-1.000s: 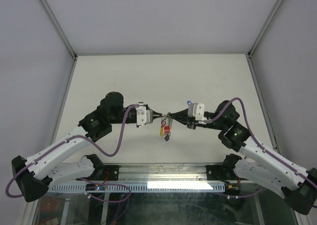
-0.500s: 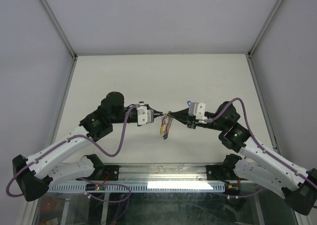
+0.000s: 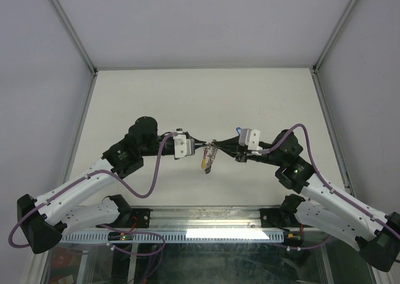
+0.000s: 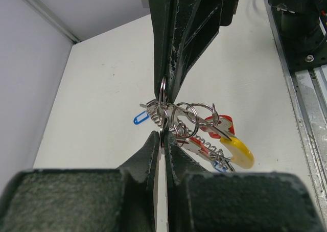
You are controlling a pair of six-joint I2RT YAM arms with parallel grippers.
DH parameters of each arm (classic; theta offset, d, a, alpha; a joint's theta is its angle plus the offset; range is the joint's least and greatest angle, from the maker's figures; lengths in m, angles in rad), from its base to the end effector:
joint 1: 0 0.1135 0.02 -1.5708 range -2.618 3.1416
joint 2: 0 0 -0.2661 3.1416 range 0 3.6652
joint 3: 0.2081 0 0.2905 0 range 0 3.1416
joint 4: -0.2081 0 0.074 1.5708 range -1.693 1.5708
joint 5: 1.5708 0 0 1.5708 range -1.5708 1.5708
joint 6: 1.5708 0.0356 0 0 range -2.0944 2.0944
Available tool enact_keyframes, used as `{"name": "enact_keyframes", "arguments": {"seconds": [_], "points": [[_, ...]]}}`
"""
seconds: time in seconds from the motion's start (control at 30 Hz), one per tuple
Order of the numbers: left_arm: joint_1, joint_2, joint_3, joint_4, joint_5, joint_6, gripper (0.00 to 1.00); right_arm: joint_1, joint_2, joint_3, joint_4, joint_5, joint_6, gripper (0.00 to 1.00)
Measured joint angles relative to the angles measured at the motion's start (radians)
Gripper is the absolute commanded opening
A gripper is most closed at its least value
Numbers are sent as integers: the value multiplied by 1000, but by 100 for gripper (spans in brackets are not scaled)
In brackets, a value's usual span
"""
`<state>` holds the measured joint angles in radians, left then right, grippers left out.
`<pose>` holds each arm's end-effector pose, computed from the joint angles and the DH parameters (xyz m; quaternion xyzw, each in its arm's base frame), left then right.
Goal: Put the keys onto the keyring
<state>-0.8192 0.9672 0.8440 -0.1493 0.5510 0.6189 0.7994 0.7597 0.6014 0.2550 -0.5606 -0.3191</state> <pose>0.1632 -0.2019 0.3291 0.6286 0.4685 -0.2738 0.5571 0.1404 0.1715 0.3213 -0.5163 0.4388 0.3498 0.6469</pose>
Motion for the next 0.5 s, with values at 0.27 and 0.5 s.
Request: {"name": "enact_keyframes", "arguments": {"seconds": [0.27, 0.5], "points": [[0, 0, -10, 1, 0, 0, 0, 0, 0, -27, 45, 7, 25, 0], [0, 1, -13, 13, -2, 0, 0, 0, 0, -42, 88, 18, 50, 0]]}}
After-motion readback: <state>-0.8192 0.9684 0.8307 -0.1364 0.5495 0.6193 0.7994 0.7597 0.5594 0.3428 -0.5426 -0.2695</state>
